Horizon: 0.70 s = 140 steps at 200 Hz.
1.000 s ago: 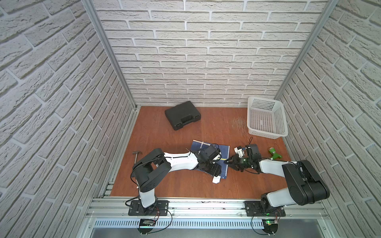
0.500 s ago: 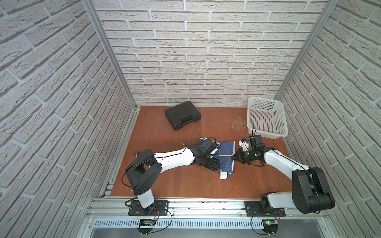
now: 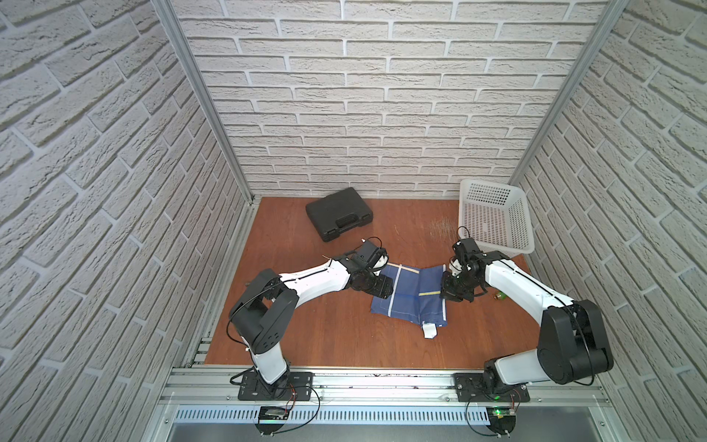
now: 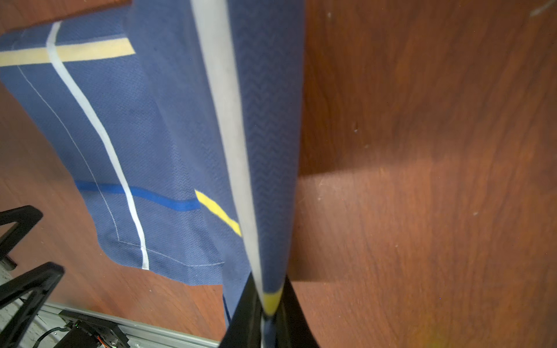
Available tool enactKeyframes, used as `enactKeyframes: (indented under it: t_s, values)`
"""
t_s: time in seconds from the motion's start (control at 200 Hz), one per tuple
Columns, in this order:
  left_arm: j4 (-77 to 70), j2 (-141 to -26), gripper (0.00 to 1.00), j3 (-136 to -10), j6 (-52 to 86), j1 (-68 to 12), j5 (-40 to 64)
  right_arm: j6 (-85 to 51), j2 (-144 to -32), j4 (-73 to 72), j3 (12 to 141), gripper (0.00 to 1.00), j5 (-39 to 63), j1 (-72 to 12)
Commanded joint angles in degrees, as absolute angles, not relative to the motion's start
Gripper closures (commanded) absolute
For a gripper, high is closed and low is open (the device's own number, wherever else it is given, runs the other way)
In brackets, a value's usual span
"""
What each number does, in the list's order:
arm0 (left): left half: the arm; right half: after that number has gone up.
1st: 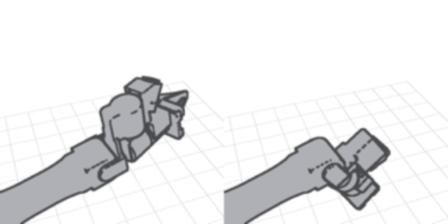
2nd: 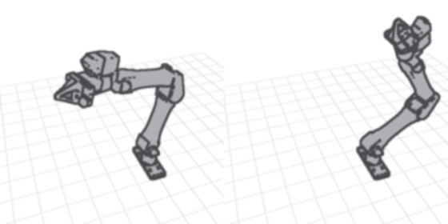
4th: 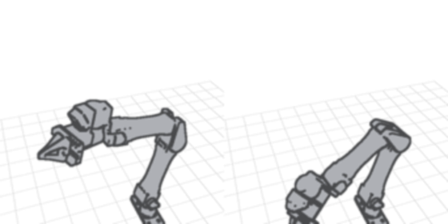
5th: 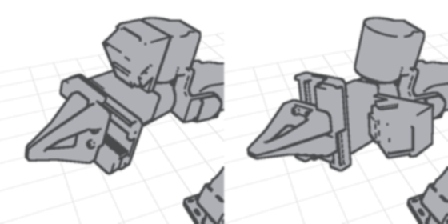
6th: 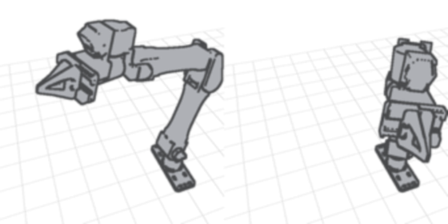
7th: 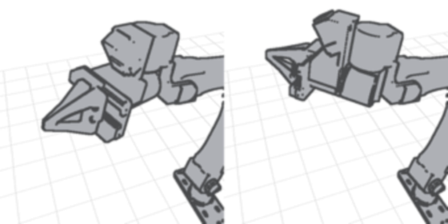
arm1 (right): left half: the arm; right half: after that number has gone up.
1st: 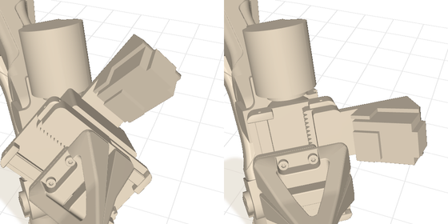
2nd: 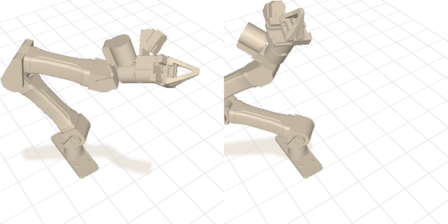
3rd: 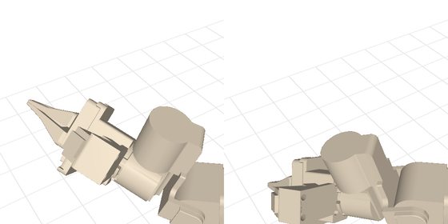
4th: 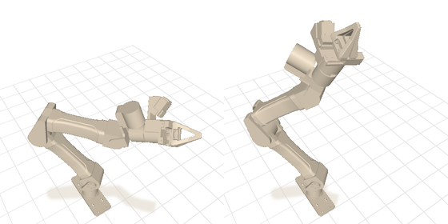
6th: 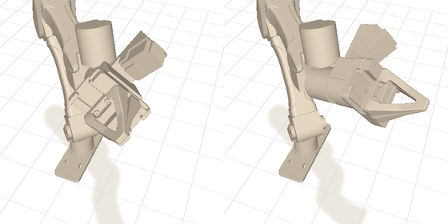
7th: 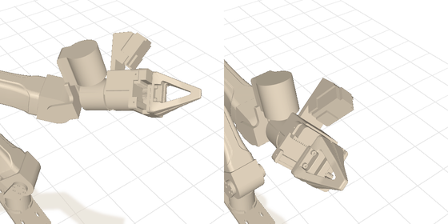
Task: Roll up the pillowcase
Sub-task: Roll the pillowcase at the center of the board.
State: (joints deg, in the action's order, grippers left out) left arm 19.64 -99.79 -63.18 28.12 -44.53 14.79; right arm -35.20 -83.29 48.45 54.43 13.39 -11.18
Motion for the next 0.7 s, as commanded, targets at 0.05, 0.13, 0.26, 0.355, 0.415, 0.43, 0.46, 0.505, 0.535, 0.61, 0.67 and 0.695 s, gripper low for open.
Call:
enactKeyframes:
  t_s: [0.05,0.13,0.26,0.355,0.415,0.43,0.46,0.505,0.535,0.61,0.67,0.695]
  values:
    - [16.6,-101.9,0.24,-62.6,27.1,-44.6,17.1,-41.2,-83.6,50.3,57.2,0.83,11.0,-14.5]
    - [15.5,-102.3,0.25,-61.6,27.0,-44.6,17.8,-42.1,-84.1,50.6,58.3,0.8,10.6,-15.8]
    - [14.3,-102.8,0.27,-60.3,27.6,-44.6,18.5,-44.0,-85.4,49.2,60.2,0.8,11.8,-18.3]
    - [14.2,-102.7,0.27,-59.8,27.6,-44.6,18.6,-46.5,-86.3,47.3,60.7,0.82,13.2,-19.3]
    - [14.0,-102.4,0.28,-59.4,27.6,-44.6,18.8,-47.8,-87.1,46.6,61.4,0.82,13.7,-20.0]
    - [14.0,-102.4,0.28,-59.2,27.6,-44.6,18.8,-48.1,-87.3,46.5,61.6,0.82,13.8,-20.1]
    - [14.0,-102.2,0.27,-58.9,27.7,-44.6,18.9,-48.4,-87.7,46.2,62.1,0.81,13.8,-20.4]
    - [13.8,-102.1,0.28,-58.5,27.8,-44.6,18.9,-49.2,-88.3,46.0,62.8,0.81,13.8,-20.8]
    - [13.6,-102.0,0.28,-58.2,27.9,-44.6,18.9,-49.8,-88.6,45.5,63.1,0.8,14.0,-21.0]
    - [13.1,-101.7,0.28,-57.4,28.1,-44.6,19.2,-50.9,-89.8,44.4,64.1,0.79,15.1,-21.7]
    - [13.1,-101.5,0.28,-57.0,28.2,-44.6,19.1,-51.4,-90.8,44.2,65.0,0.8,15.5,-22.1]
    - [13.1,-101.3,0.28,-56.9,28.2,-44.6,19.1,-51.5,-91.1,44.0,65.1,0.8,15.4,-22.2]
